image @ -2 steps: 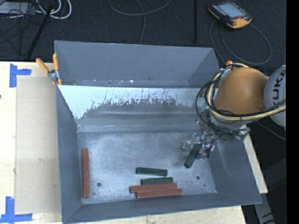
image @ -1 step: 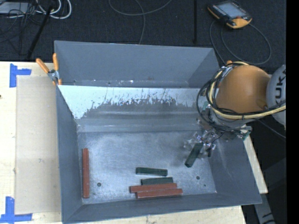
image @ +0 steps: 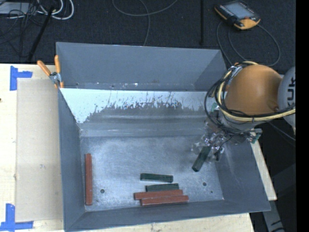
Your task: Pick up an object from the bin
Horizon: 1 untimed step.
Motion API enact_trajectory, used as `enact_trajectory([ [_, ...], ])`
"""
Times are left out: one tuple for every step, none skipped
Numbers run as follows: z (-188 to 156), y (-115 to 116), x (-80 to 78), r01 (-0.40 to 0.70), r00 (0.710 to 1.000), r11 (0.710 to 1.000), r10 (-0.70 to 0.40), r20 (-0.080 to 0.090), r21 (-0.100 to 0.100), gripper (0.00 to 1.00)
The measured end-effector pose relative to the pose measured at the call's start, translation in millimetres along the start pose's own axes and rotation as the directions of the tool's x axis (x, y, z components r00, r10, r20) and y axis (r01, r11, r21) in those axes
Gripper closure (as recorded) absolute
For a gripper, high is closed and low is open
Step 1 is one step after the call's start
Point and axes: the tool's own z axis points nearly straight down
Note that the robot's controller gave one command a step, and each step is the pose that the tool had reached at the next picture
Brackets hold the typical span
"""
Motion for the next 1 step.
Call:
enact_trajectory([
  [-5.3, -0.5, -0.5, 0.0, 1.0, 1.0, 0.0, 0.001, 0.002, 1.0],
])
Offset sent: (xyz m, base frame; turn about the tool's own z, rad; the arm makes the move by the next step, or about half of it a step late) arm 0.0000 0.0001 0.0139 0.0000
